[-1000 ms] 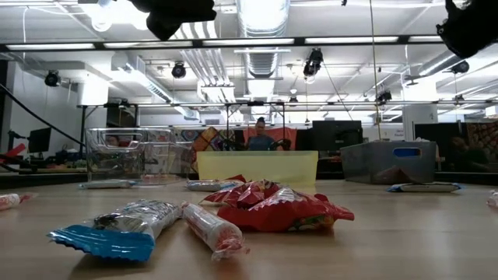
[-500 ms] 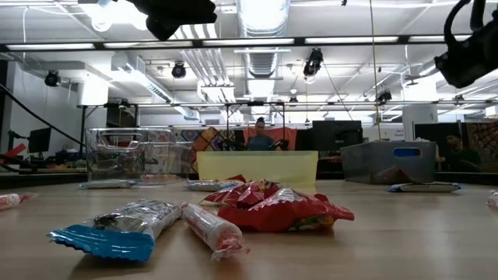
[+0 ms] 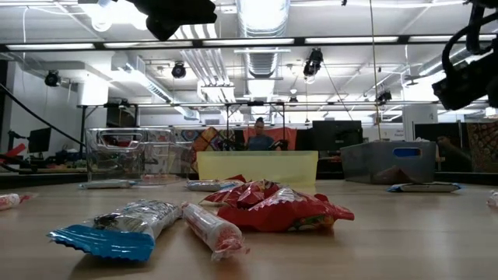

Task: Sort candy
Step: Put the red candy into the black bin

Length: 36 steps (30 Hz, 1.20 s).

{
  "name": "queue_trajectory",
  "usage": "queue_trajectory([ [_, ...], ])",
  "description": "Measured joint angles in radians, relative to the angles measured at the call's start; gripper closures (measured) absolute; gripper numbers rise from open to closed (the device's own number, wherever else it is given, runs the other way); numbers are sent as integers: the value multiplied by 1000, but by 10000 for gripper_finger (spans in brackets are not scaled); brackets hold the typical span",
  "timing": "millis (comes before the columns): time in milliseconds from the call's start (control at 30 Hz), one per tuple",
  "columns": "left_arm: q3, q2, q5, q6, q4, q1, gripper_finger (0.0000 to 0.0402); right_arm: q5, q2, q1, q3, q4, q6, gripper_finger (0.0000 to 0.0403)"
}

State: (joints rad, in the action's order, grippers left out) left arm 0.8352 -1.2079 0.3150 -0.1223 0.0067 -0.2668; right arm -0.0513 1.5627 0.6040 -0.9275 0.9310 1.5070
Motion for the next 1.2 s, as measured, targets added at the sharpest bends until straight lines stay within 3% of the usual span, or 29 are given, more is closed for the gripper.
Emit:
queue_trajectory([
  [267, 0, 0, 0, 0, 0, 0, 325, 33, 39, -2, 5, -14, -7, 244],
  [667, 0, 0, 0, 0, -1, 0, 325, 137, 38, -2, 55, -95, -8, 386],
  [900, 0, -1, 0, 0, -1, 0, 325, 146, -7, -2, 68, -80, -4, 394],
  [1200, 0, -1, 0, -2, 1, 0, 325, 260, -151, -3, 67, -51, 2, 394],
])
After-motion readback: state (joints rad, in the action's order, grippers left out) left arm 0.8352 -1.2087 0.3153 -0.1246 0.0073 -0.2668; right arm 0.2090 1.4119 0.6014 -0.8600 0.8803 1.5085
